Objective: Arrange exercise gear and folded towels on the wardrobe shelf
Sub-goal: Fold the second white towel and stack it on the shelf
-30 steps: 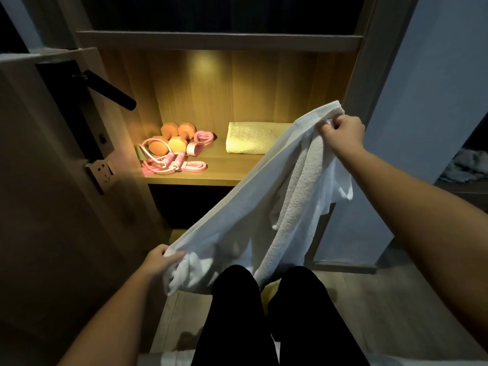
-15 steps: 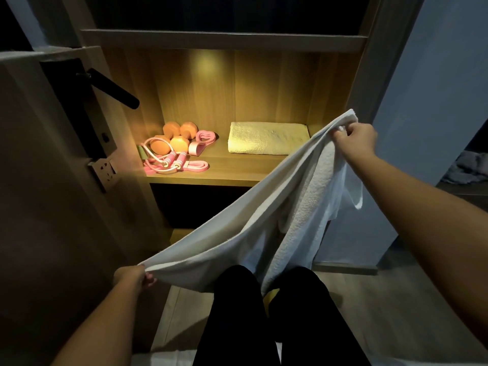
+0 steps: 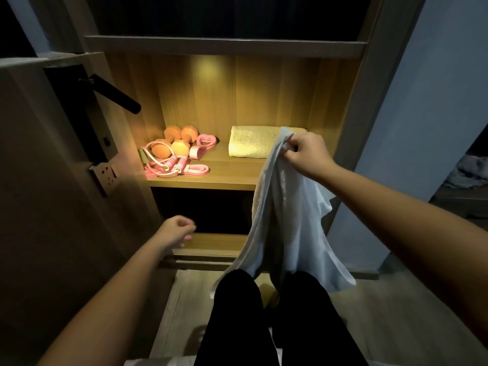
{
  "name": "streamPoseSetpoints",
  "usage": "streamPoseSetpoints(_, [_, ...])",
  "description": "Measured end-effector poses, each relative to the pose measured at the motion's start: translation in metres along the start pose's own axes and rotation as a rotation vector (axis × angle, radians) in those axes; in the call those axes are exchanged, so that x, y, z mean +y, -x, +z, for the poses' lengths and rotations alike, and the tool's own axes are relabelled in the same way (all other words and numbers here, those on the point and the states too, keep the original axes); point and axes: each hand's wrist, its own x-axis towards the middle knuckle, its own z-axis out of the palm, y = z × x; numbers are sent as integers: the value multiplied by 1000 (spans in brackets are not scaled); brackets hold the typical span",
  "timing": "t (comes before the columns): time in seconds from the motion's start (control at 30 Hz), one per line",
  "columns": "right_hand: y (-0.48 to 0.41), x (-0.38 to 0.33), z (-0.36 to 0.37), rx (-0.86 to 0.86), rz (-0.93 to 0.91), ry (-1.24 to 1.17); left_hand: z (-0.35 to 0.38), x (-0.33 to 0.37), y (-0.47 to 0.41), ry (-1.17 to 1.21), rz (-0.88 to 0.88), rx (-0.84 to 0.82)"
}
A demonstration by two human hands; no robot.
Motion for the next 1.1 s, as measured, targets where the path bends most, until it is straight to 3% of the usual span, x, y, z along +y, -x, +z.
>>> streamPoseSetpoints(0.27, [11,-4,8,-68,-53,-65,41,117,0,-233,519,-194])
streamPoseSetpoints(0.43, [15,4,4,-57,-65,-122,67,153,4,-295,699,-121])
streamPoseSetpoints(0.57, [16,7,4,-41,-63,-144,79,169,8,-406,719,-34])
streamPoseSetpoints(0.9, [17,3,6,-90,-73,-233,87,185,8,-554,581,134])
streamPoseSetpoints(1.1, [18,0,3,-127,-132,-227,84,182,-1,-281,574,280])
